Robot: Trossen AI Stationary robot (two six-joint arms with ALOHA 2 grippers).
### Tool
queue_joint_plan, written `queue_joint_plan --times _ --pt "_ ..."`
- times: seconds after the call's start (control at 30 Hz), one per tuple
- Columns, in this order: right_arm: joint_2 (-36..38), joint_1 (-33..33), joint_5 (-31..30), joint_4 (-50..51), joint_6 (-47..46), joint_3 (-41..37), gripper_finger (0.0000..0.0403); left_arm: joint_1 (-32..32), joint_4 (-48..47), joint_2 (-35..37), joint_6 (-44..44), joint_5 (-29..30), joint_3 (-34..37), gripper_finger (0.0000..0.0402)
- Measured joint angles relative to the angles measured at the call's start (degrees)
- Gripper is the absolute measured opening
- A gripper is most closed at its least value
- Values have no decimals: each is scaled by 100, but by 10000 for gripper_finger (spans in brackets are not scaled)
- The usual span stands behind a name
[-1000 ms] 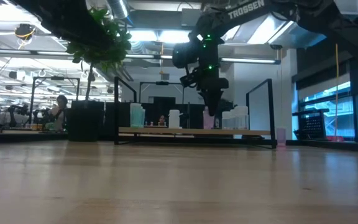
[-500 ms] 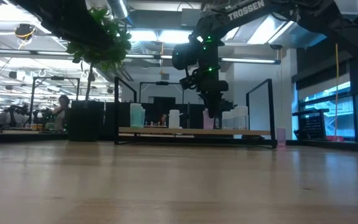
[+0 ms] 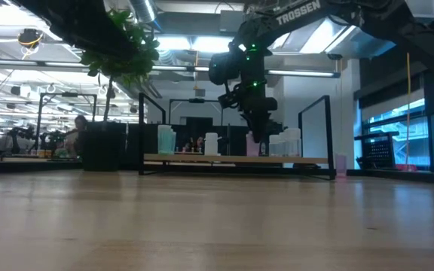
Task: Pick and place medicine bottles onto shelf by color
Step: Put the bottom pink medicine bottle on the shelf aligned with the other pink medicine bottle, then put the pink medicine bottle on the shelf aligned with the other pink medicine bottle
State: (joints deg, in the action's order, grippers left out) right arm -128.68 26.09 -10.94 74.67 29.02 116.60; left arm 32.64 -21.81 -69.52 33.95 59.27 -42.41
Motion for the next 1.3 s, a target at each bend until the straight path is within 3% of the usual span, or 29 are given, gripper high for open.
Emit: queue_joint_plan --times 0.4,0.87,1.3 --pt "0 0 -146 -13 -1 -5 205 0 1 0 3 0 0 194" --pt "0 0 -151 70 -1 142 206 2 1 0 13 0 0 194" --pt "0 -79 -119 1449 -179 1520 205 2 1 2 15 -33 0 194"
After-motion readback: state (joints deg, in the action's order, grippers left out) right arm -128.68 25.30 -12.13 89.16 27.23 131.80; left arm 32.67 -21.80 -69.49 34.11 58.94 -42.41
